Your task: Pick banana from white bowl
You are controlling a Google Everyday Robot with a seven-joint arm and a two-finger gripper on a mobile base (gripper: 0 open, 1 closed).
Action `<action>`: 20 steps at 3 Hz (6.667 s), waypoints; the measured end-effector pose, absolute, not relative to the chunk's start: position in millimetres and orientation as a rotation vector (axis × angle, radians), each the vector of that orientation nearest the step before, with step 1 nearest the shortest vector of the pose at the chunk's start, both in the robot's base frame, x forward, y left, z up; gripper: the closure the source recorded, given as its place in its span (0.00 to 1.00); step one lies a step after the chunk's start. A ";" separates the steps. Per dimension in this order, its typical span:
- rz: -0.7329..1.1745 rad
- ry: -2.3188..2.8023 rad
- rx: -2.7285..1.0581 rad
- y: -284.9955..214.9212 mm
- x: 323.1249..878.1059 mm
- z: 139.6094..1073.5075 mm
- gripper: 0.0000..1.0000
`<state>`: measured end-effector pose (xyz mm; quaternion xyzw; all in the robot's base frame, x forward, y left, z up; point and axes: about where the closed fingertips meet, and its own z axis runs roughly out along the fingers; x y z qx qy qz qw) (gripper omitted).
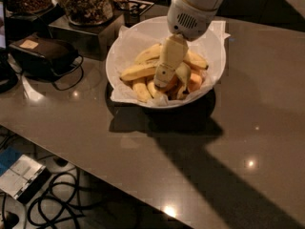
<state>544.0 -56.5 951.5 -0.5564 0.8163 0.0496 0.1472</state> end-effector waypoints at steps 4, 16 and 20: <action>0.263 2.422 -1.711 -24.8 533.2 940.7 0.00; 0.135 2.446 -1.604 -29.8 550.9 969.6 0.26; 0.167 2.552 -1.601 -38.4 560.2 930.7 0.39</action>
Offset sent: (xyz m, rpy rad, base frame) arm 0.0009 0.0095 -0.0156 -0.0262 0.0345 0.0294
